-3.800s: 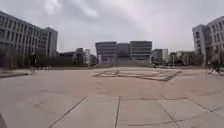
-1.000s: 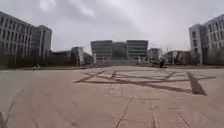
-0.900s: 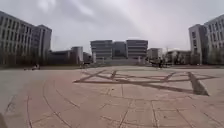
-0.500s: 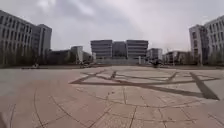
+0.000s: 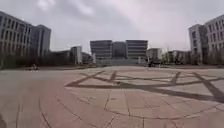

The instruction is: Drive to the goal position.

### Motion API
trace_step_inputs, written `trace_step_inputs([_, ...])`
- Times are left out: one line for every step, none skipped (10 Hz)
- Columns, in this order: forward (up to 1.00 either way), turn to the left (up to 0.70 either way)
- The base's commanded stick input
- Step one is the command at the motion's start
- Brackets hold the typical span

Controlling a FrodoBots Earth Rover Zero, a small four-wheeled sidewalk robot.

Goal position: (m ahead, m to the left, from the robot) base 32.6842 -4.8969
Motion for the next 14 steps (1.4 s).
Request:
trace_step_inputs([0.7, 0.02])
trace_step_inputs([0.7, 0.01])
trace_step_inputs([0.7, 0.01])
trace_step_inputs([0.7, 0.01])
trace_step_inputs([0.7, 0.01])
trace_step_inputs([0.7, 0.02])
trace_step_inputs([0.7, 0.01])
trace_step_inputs([0.7, 0.01])
trace_step_inputs([0.7, 0.01])
trace_step_inputs([0.7, 0.01])
trace_step_inputs([0.7, 0.01])
trace_step_inputs([0.7, 0.01])
trace_step_inputs([0.7, 0.01])
trace_step_inputs([0.7, 0.02])
